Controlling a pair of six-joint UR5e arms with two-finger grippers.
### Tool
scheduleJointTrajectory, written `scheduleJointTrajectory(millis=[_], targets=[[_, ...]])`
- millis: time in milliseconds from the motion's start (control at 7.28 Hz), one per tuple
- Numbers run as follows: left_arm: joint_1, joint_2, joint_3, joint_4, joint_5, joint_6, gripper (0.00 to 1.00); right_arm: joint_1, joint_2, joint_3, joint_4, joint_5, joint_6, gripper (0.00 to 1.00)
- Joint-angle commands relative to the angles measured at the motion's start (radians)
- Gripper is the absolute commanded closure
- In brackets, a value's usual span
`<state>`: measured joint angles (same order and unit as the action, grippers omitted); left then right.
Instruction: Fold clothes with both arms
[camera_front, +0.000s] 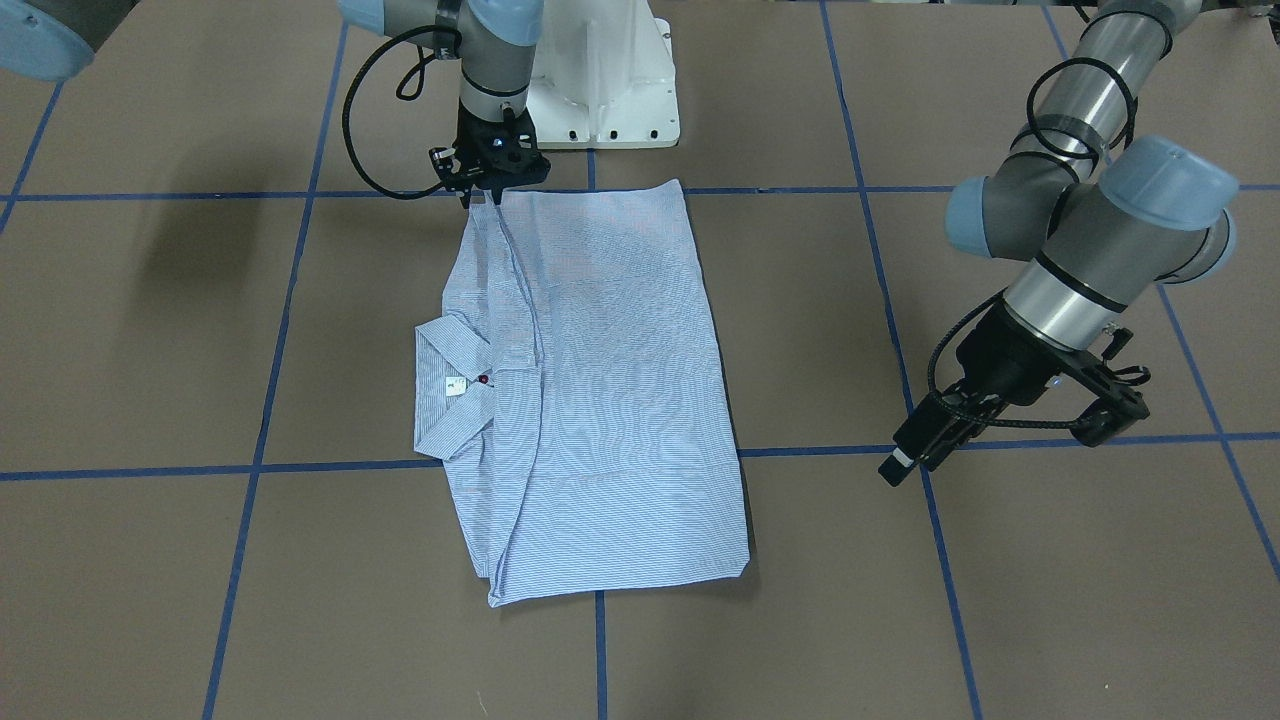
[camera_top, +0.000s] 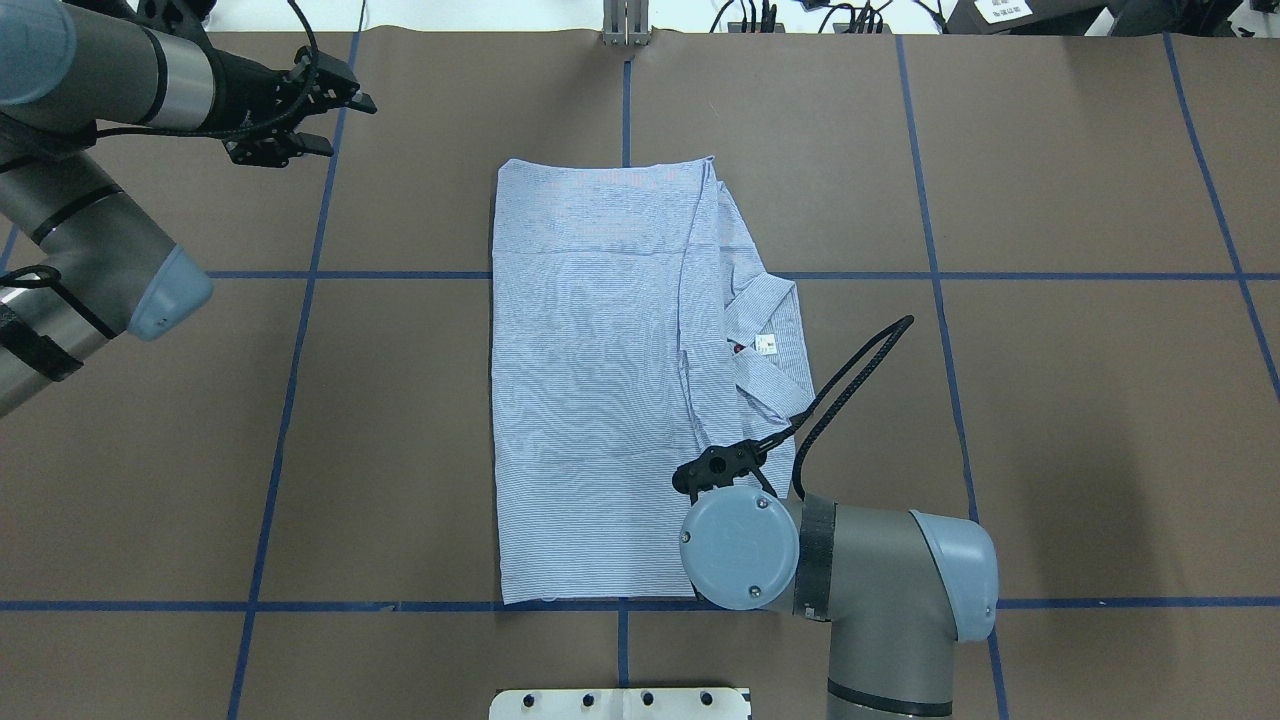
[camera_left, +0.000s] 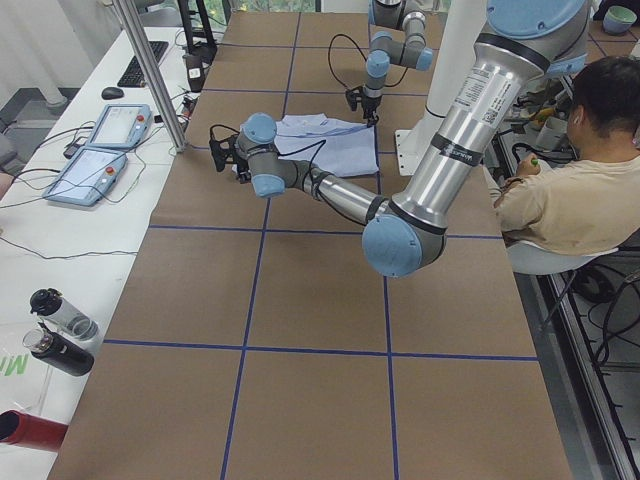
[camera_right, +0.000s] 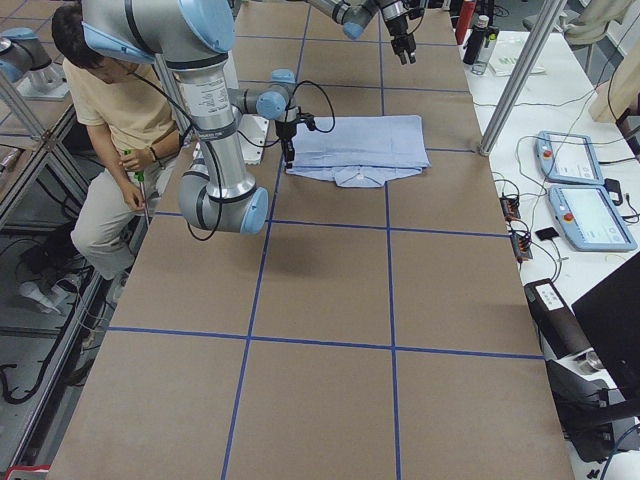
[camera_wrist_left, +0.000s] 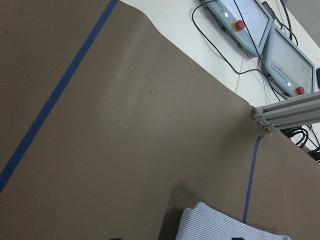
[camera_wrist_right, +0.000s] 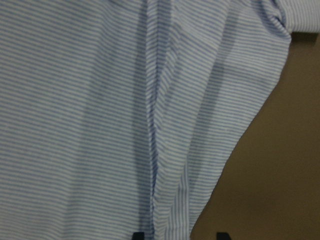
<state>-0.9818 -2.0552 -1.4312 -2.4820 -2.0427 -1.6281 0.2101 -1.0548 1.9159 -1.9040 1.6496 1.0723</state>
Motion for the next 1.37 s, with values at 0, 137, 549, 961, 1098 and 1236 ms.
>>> scheduleJointTrajectory(millis=[0, 137, 549, 961, 1098, 1236], targets=[[0.0, -0.002, 0.0, 0.0, -0.001, -0.006, 0.22, 0.038, 0.003, -0.008, 0.0, 0.001, -0.014, 0.0], [0.0, -0.002, -0.002, 0.0, -0.001, -0.009, 0.22, 0.043, 0.006, -0.024, 0.0, -0.001, -0.034, 0.0], [-0.002, 0.003, -0.002, 0.0, -0.002, -0.007, 0.22, 0.067, 0.004, -0.058, 0.002, -0.004, -0.051, 0.0], [-0.005, 0.003, -0.003, 0.0, -0.005, -0.007, 0.22, 0.112, -0.029, -0.049, 0.0, 0.007, -0.117, 0.0], [-0.005, 0.003, -0.003, 0.0, -0.005, -0.007, 0.22, 0.12, -0.08, -0.003, 0.0, 0.007, -0.126, 0.0], [-0.006, 0.003, -0.005, 0.0, -0.005, -0.007, 0.22, 0.124, -0.114, 0.023, 0.0, 0.007, -0.158, 0.0]])
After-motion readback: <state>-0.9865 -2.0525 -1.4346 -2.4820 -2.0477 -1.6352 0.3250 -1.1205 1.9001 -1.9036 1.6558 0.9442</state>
